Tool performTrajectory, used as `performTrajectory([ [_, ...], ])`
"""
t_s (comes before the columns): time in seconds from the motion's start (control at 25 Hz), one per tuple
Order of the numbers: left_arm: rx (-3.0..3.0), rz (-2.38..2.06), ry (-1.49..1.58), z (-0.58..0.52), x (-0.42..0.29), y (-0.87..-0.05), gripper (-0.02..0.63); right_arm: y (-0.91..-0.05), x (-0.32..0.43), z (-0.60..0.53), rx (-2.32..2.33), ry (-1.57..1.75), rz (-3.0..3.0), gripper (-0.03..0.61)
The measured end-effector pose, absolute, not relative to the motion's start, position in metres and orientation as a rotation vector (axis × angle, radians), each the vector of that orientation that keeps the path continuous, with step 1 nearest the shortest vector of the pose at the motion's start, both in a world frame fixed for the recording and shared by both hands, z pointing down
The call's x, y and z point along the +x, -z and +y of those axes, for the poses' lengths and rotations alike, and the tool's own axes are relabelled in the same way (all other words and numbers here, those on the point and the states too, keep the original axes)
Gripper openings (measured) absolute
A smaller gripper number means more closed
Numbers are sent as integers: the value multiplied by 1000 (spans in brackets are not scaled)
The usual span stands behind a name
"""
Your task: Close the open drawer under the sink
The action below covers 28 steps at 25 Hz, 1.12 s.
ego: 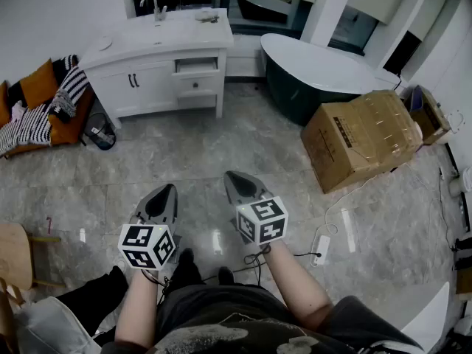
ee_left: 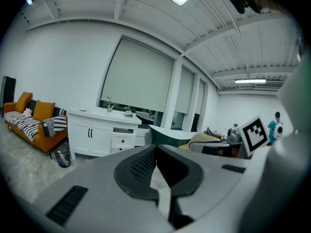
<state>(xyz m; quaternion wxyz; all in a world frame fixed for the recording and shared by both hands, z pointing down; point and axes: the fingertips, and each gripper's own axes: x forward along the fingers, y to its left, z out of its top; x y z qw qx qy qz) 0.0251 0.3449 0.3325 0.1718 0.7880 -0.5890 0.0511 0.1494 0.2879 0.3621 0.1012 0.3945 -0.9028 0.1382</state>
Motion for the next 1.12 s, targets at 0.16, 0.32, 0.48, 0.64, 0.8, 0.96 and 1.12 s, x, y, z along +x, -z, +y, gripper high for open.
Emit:
performTrajectory([
  [0.16, 2231, -1690, -151, 354, 37, -335, 14, -364, 160, 297, 1149, -406, -2676, 26],
  [0.32, 2221, -1708, -151, 358, 46, -335, 14, -364, 169, 302, 1131, -401, -2685, 26],
  [0.48, 2221, -1714, -157, 360, 56, -336, 14, -365, 177, 305, 1125, -406, -2694, 25],
  [0.64, 2214, -1721, -160, 362, 61, -335, 14, -367, 184, 308, 1125, -428, -2701, 25],
  [0.8, 2202, -1743, -180, 366, 59, -338, 14, -370, 186, 310, 1112, -491, -2744, 25],
  [0.96, 2198, -1741, -153, 364, 51, -340, 14, -374, 183, 304, 1121, -555, -2769, 26],
  [1.12, 2199, -1745, -160, 353, 34, -344, 15, -380, 173, 293, 1129, -533, -2745, 28],
])
